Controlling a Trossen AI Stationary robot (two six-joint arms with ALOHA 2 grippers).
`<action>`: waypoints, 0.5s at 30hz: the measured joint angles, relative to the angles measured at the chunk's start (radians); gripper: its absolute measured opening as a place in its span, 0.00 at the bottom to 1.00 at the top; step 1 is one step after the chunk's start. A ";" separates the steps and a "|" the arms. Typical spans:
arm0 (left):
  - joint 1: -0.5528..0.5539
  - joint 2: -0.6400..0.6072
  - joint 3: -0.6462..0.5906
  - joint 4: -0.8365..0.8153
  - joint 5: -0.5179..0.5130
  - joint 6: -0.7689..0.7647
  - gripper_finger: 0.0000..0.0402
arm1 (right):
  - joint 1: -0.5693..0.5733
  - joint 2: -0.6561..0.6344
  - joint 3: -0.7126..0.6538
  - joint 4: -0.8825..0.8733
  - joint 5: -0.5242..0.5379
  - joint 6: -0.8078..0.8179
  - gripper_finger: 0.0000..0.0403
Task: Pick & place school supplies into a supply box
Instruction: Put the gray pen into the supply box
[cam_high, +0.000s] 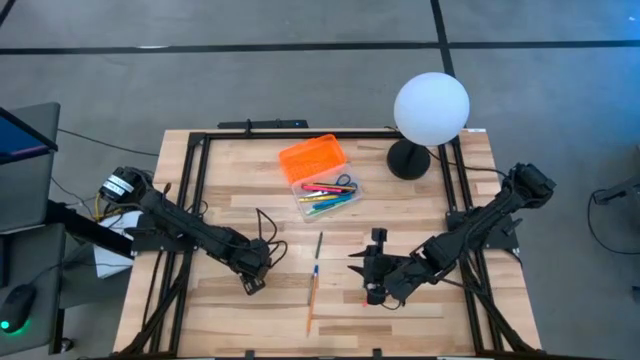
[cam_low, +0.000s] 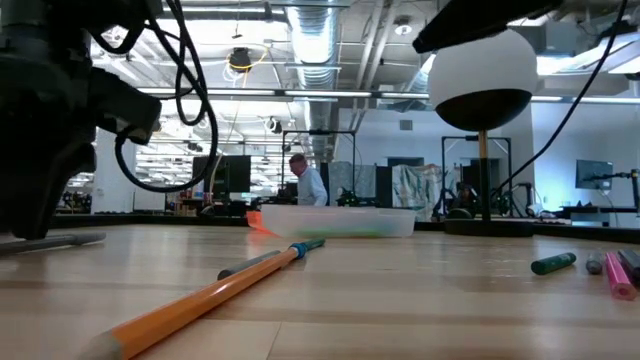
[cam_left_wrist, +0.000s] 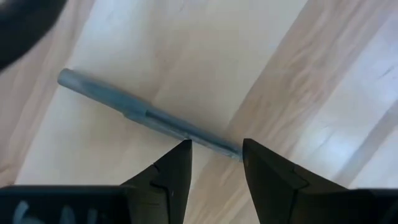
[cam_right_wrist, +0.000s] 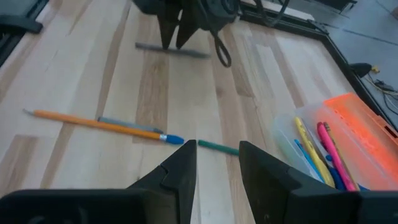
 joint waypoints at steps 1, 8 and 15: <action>0.000 0.000 0.000 0.011 -0.002 -0.004 0.34 | -0.002 0.000 0.000 0.005 -0.001 0.000 0.29; 0.000 0.001 0.000 0.021 -0.029 -0.005 0.34 | -0.006 0.000 0.000 0.010 -0.005 0.000 0.29; 0.000 0.001 0.000 0.057 -0.059 -0.019 0.34 | -0.006 0.000 0.000 0.020 -0.005 0.000 0.29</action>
